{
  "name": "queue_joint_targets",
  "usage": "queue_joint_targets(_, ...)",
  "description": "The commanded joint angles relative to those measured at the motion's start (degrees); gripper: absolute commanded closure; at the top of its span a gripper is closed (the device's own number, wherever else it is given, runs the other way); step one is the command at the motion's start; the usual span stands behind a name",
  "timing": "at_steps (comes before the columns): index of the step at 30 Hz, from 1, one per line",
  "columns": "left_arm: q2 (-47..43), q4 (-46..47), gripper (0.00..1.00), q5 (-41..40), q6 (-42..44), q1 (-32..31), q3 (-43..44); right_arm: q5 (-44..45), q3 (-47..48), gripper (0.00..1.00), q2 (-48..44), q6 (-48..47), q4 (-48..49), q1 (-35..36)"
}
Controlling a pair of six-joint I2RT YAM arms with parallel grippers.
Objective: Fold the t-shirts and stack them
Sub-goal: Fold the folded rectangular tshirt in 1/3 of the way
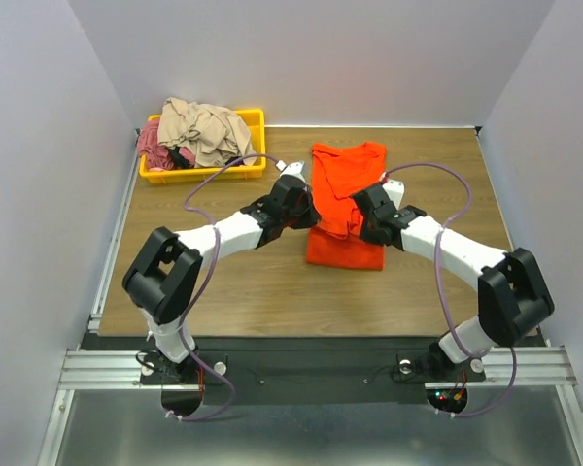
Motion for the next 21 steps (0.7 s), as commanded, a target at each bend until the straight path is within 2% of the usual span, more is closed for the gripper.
queue_joint_targets(1, 3.3, 0.7, 1.0, 0.9, 3.7, 1.6, 7.5, 2.3, 4.0, 1.0, 4.1, -2.9, 5.2, -2.3)
queue_joint_targets(7, 9.4, -0.3, 1.0, -0.9, 5.1, 3.5, 14.3, 0.1, 8.2, 1.0, 10.9, -5.0, 9.9, -5.9)
queue_joint_targets(12, 15.9, -0.3, 1.0, 2.1, 7.1, 5.2, 19.9, -1.6, 11.3, 0.99, 15.2, -5.6, 10.9, -8.1)
queue_joint_targets(16, 21.0, -2.9, 1.0, 3.4, 7.5, 6.5, 25.9, -1.8, 12.1, 0.96, 17.8, -5.9, 12.7, -9.8)
queue_joint_targets(20, 22.8, -2.4, 1.0, 3.1, 7.2, 7.5, 26.9, -3.3, 13.5, 0.92, 19.9, -6.8, 14.4, -11.3)
queue_joint_targets(21, 23.1, -2.4, 1.0, 2.8, 7.1, 7.6, 27.2, -3.5, 14.0, 0.87, 20.6, -7.1, 14.6, -11.5)
